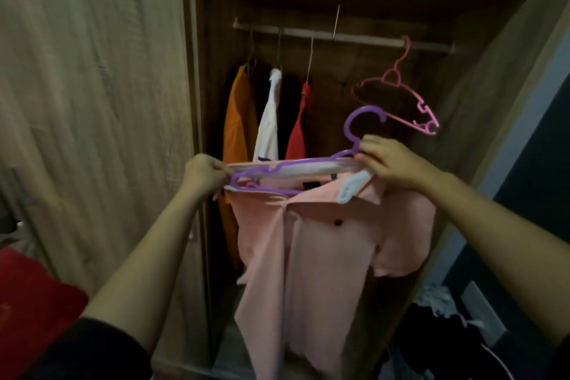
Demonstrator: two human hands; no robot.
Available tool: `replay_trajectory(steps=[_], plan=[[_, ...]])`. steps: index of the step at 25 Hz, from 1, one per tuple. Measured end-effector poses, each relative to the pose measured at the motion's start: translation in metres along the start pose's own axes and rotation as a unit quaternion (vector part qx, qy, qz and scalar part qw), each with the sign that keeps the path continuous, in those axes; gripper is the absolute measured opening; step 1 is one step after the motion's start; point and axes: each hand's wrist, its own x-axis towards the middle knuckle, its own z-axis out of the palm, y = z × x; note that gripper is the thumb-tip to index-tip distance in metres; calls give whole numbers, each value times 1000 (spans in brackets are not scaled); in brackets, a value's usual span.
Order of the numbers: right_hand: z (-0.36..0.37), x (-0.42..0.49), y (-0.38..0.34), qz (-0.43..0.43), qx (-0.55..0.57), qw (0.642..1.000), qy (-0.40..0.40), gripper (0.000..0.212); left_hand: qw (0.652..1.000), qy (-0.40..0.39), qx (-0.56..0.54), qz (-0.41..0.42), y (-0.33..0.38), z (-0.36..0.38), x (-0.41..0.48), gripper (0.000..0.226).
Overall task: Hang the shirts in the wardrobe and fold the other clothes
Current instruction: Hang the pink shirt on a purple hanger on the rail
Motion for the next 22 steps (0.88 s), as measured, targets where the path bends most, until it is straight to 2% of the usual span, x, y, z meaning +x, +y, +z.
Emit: replay_trajectory(steps=[3, 6, 8, 10, 12, 14, 16, 19, 22], plan=[[1, -3, -3, 7, -1, 1000, 6, 45, 993, 52, 83, 62, 10, 5, -2, 20], [1, 1, -5, 39, -15, 999, 34, 32, 967, 132, 179, 125, 27, 11, 1, 24], [-4, 4, 1, 59, 0, 997, 48, 29, 970, 96, 184, 129, 31, 3, 10, 21], [-12, 0, 9, 83, 18, 995, 60, 30, 980, 19, 161, 114, 30, -5, 15, 19], [-9, -3, 8, 89, -16, 995, 37, 29, 982, -2, 152, 110, 27, -10, 14, 20], [0, 0, -5, 97, -93, 991, -18, 27, 972, 54, 196, 119, 36, -9, 6, 19], [7, 13, -24, 130, -113, 985, 7, 27, 950, 136, 241, 146, 52, 0, -12, 20], [7, 37, -48, 214, -35, 971, 105, 27, 905, 223, 212, 293, 73, 31, -51, 27], [9, 38, -49, 238, 71, 961, 126, 25, 848, 171, 185, 466, 53, 76, -77, 32]])
